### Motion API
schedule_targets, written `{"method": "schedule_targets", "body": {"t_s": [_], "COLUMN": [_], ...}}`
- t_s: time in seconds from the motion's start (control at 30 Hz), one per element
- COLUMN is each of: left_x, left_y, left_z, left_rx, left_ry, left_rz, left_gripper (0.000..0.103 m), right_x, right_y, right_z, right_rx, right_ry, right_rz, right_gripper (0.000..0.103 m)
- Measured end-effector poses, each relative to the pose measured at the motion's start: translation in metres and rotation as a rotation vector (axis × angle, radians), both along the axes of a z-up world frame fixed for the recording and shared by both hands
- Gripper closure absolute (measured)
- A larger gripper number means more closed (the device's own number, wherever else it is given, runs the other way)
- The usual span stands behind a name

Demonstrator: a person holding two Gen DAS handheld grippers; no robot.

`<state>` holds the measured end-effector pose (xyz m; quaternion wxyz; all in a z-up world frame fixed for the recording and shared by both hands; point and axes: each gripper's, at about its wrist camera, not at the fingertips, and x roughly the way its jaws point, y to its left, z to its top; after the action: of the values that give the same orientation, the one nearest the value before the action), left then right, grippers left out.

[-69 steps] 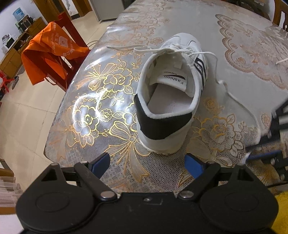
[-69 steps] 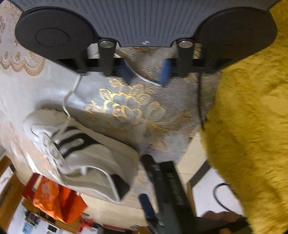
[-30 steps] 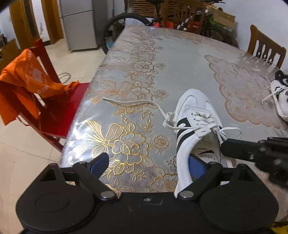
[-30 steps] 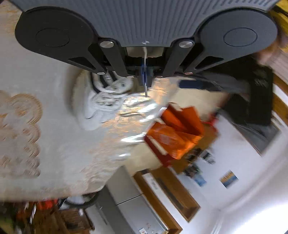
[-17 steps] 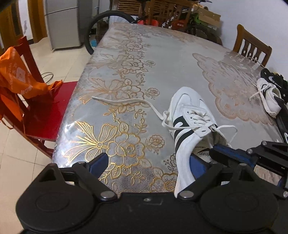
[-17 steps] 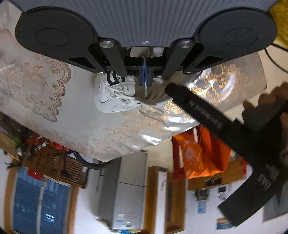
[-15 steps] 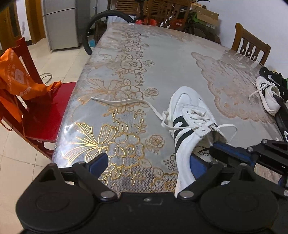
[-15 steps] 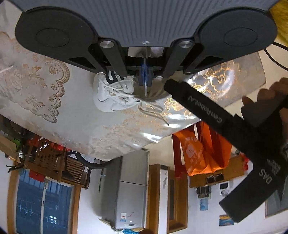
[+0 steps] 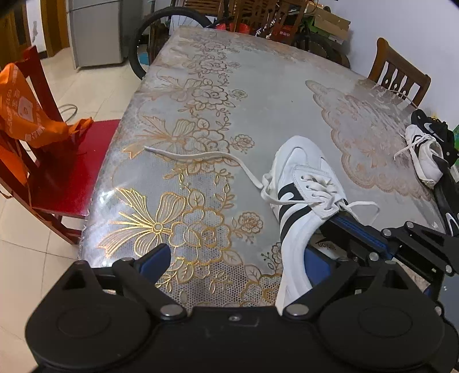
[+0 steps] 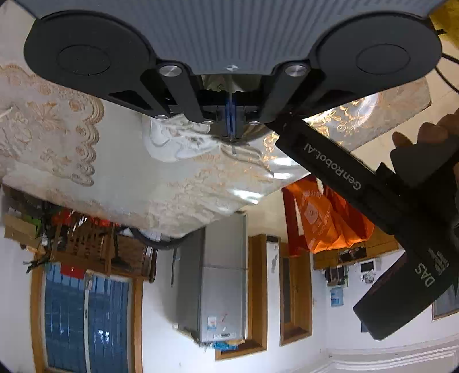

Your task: Lace up shoes with both hands

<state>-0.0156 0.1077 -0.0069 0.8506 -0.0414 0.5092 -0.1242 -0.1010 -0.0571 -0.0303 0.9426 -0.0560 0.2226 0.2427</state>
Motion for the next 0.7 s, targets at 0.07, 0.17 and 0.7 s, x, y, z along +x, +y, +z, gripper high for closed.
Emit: {"method": "schedule_targets", "body": {"t_s": [0.07, 0.17, 0.7], "left_x": [-0.001, -0.002, -0.013], "left_y": [-0.001, -0.004, -0.012], "left_z": [0.001, 0.001, 0.002], "left_rx": [0.006, 0.021, 0.056], "left_ry": [-0.007, -0.022, -0.082], "left_rz": [-0.014, -0.034, -0.12], "left_gripper": [0.006, 0.006, 0.007], "right_x": [-0.001, -0.006, 0.002], "right_y": [-0.003, -0.012, -0.02], "right_z": [0.003, 0.012, 0.04], "right_rx": [0.016, 0.018, -0.165], "right_ry": [0.004, 0.0, 0.168], "right_rz": [0.007, 0.029, 0.15], "right_gripper": [0.096, 0.082, 0.082]}}
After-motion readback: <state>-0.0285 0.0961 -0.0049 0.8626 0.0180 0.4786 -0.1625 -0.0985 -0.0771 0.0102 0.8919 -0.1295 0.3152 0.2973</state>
